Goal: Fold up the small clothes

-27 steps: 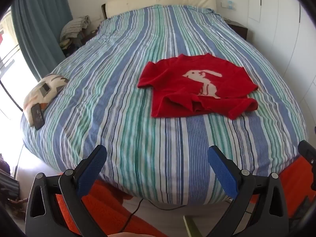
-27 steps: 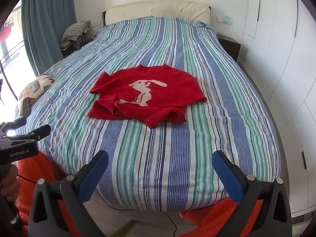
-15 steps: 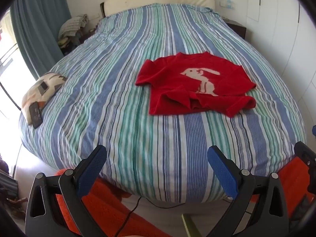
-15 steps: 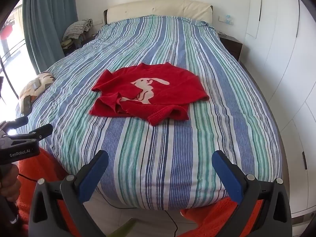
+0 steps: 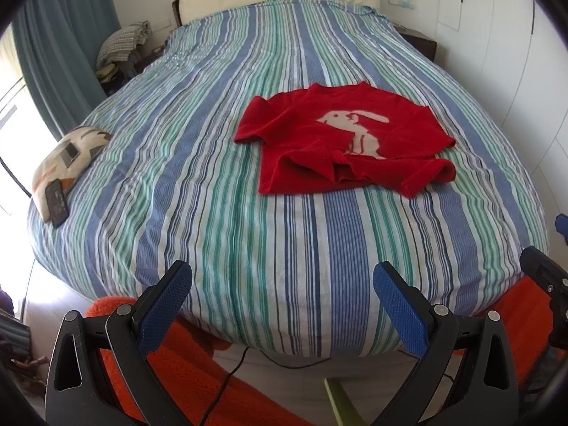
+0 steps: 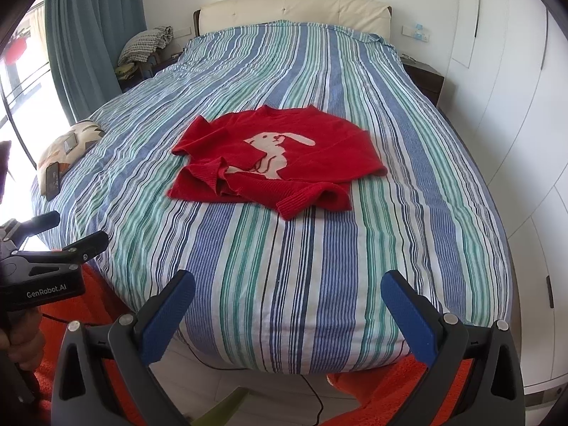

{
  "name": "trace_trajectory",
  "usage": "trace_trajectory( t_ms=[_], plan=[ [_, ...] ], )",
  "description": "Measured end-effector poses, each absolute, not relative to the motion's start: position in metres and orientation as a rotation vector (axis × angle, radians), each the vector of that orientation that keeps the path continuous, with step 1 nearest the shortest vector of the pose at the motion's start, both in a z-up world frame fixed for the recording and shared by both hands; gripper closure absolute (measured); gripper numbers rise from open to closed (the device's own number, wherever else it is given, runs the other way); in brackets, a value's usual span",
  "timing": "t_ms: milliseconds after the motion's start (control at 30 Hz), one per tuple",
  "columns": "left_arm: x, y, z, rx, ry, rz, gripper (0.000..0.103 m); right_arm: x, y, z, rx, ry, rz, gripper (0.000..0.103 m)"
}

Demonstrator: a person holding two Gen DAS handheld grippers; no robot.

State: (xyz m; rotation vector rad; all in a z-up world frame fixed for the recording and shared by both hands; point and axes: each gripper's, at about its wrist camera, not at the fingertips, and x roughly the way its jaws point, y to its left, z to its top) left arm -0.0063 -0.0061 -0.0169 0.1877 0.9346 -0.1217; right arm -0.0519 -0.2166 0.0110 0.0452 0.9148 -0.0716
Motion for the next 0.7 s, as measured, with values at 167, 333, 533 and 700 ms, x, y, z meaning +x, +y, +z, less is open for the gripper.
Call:
trace_trajectory(
  t_ms=[167,333,533,700],
  plan=[
    [-0.006,-0.006,-0.02,0.18,0.949,-0.126,0.001,-0.052,-0.217,0.009,0.05,0.92,-0.067,0.0],
    [-0.007,0.0,-0.02,0.168,0.949,-0.12,0.001,-0.052,-0.217,0.006,0.053,0.924,-0.071,0.0],
    [-0.003,0.016,-0.029,0.168,0.949,-0.067,0.001,-0.046,-0.228,-0.002,0.099,0.91,-0.058,0.0],
    [-0.001,0.026,-0.035,0.144,0.973,-0.044,0.001,-0.03,-0.254,-0.019,0.202,0.937,-0.088,0.0]
  ],
)
